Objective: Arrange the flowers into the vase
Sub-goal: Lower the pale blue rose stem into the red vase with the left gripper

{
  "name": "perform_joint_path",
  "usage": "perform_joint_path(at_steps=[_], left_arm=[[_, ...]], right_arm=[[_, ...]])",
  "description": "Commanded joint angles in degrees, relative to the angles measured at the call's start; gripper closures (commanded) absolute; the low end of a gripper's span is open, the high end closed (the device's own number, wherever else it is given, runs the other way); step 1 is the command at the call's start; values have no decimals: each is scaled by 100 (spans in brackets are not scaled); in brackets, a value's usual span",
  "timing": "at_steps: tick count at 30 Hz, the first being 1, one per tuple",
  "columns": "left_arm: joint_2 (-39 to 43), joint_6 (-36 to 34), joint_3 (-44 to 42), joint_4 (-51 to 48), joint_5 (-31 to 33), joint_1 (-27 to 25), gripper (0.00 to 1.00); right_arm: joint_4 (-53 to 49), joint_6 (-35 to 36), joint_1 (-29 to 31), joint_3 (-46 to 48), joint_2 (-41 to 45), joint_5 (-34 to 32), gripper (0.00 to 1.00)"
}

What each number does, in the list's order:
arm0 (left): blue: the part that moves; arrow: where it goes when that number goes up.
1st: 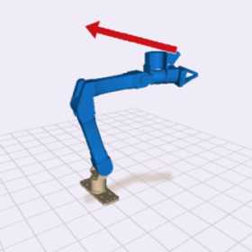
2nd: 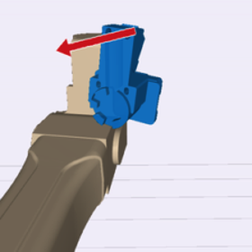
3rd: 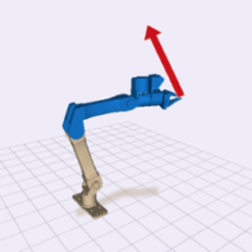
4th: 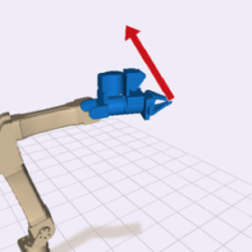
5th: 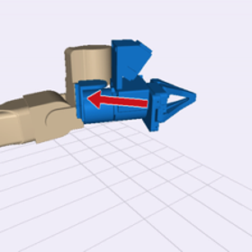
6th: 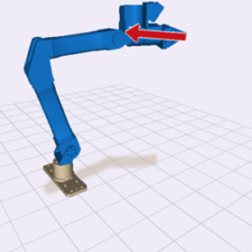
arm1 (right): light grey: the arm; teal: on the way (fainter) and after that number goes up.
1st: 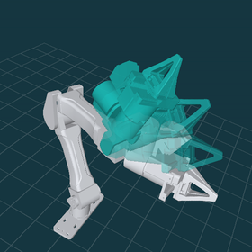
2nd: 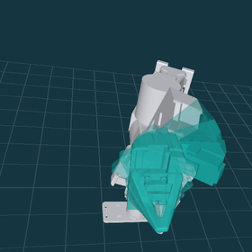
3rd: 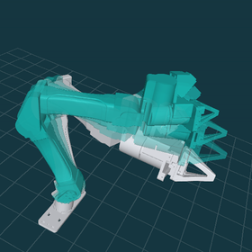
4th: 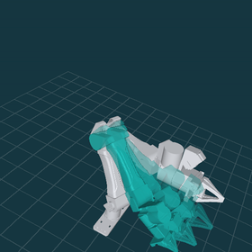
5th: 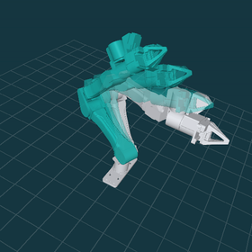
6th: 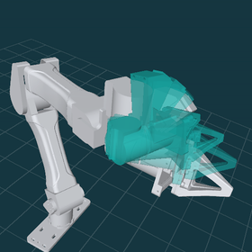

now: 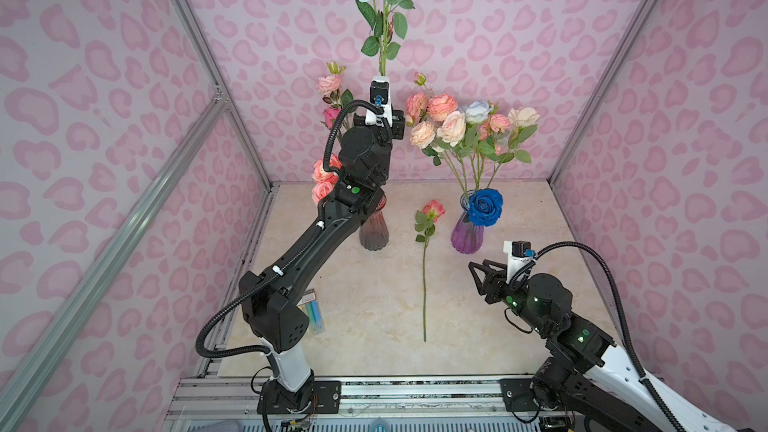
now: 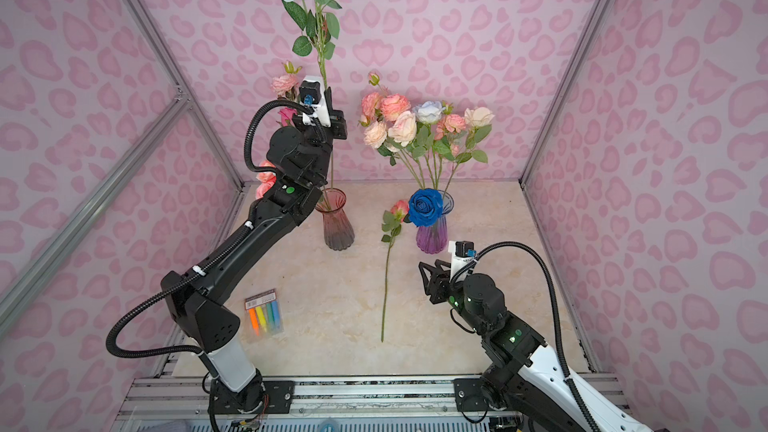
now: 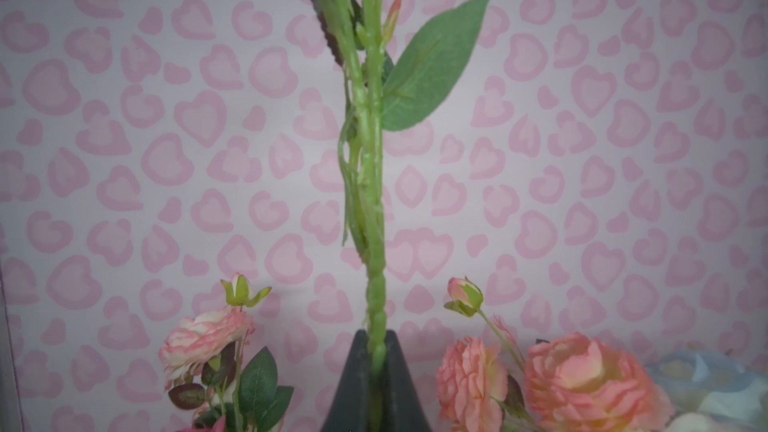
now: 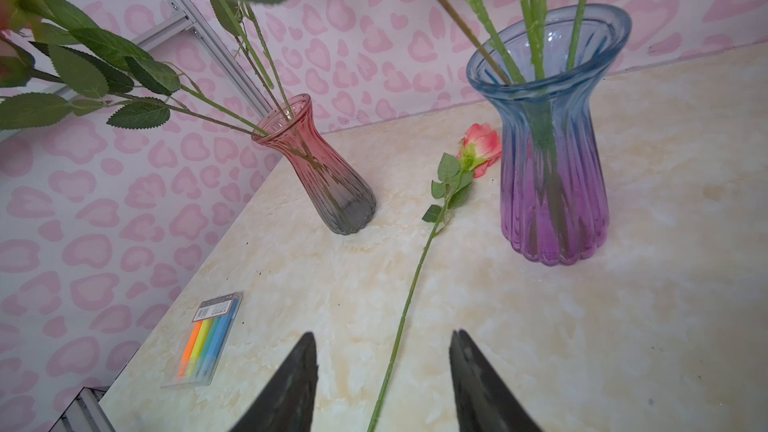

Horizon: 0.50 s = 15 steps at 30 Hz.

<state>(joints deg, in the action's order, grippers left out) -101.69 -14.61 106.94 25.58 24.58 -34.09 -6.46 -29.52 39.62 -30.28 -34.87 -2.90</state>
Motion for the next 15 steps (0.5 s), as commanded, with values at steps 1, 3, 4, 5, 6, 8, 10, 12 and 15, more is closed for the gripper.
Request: perform_joint_path(at_steps=[1,3,4,5,6,8,10,12,15], left_arm=[[15,562,-252,103,-91,115,97],[9,572,-481,132,2,131,97],[13,616,-602,109,56,130,97],[25,633,-732,101,56,137,97],[35,652,-881,76,36,139,97],[57,794,-1083,4,197,139,97],[88,902,-1326,-3,276,139,97],[54,939,-1412,-124,304,141,97],[35,1020,-1575,-237,336,139,96]], right_arm=[[149,36,-29,22,-35,96,47],[195,23,-41,40,-55,114,47],[202,9,-42,48,-64,121,47],[213,0,-45,62,-64,123,47],[238,-9,-50,75,-58,130,47],[242,-28,-50,101,-56,130,47],[260,-51,-50,134,-55,129,47],[289,-74,-50,165,-58,144,47],[306,-110,-47,163,-64,175,47]])
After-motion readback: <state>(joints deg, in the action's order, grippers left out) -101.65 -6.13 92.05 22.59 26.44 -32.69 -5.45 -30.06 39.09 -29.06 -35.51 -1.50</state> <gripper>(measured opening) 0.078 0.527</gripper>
